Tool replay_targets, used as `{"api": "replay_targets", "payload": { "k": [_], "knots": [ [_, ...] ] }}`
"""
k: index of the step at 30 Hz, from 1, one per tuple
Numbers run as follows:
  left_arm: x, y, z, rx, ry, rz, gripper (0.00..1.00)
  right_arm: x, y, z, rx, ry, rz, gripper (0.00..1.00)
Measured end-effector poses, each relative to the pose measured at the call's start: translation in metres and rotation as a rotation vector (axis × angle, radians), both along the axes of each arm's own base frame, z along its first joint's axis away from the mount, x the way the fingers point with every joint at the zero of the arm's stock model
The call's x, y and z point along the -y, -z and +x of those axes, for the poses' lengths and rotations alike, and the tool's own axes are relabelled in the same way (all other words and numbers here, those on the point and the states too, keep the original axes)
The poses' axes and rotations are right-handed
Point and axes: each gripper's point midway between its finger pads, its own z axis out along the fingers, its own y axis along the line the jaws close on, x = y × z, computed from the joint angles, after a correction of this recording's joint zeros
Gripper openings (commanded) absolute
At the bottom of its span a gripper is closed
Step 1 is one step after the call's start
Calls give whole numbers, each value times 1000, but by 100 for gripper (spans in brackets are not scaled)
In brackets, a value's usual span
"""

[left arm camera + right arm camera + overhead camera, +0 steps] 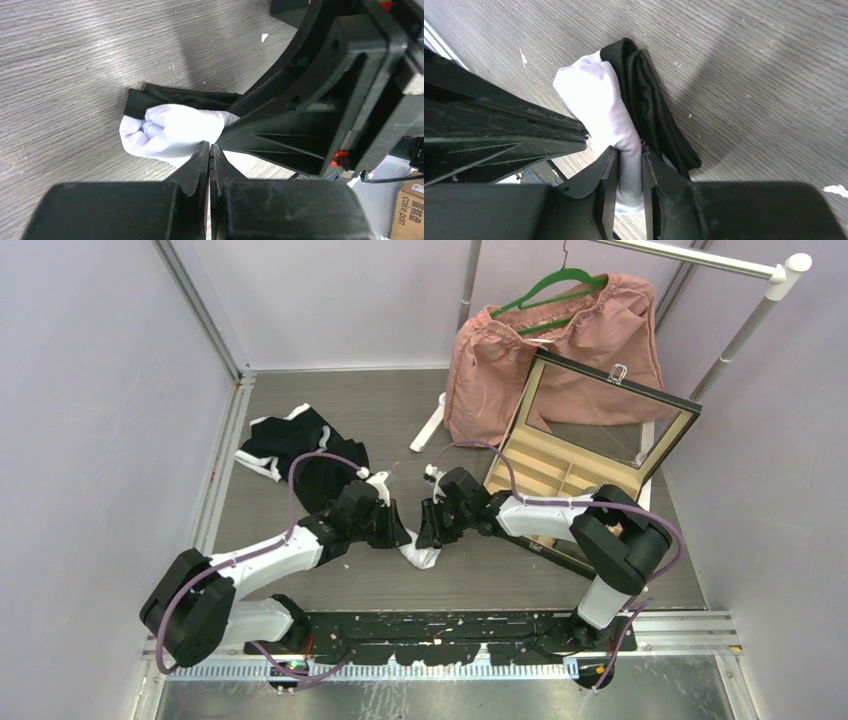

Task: Roll the underwear
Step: Roll the underwear to the center of the board.

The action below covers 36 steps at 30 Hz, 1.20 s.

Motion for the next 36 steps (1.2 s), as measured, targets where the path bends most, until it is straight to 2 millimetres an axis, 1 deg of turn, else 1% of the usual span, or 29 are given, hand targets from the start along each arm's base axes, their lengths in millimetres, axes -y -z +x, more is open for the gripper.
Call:
{"api": "replay_targets", "payload": {
  "k": [4, 7, 11, 16, 17, 19, 23, 25, 27, 32, 36],
  "knots": [
    [2, 9, 3, -11, -2, 11, 1, 2, 0, 1, 6, 9, -7, 31],
    [5, 13, 7, -10, -4, 8, 1, 4, 2, 3, 8, 17, -13, 35],
    [9, 16, 12, -6, -6, 1, 1, 7, 3, 4, 10, 29, -23, 40],
    [16, 19, 18, 0, -5, -6, 1, 14, 4, 7, 21, 51, -40, 43],
    [17, 19, 19, 1, -4, -7, 1, 15, 4, 7, 24, 56, -45, 44],
    [18, 19, 20, 6, -3, -11, 1, 18, 3, 8, 33, 65, -55, 49],
    [18, 19, 20, 12, -3, -17, 1, 27, 1, 9, 55, 86, -80, 54],
    [18, 20, 20, 17, -5, -24, 1, 31, -3, 9, 68, 97, -88, 63],
    [18, 21, 20, 23, -6, -30, 1, 36, -7, 8, 82, 106, -94, 68],
    [19, 21, 20, 33, -8, -41, 1, 45, -20, 9, 126, 124, -95, 76],
    [19, 21, 20, 36, -8, -43, 1, 52, -32, 15, 176, 160, -103, 80]
  ]
}}
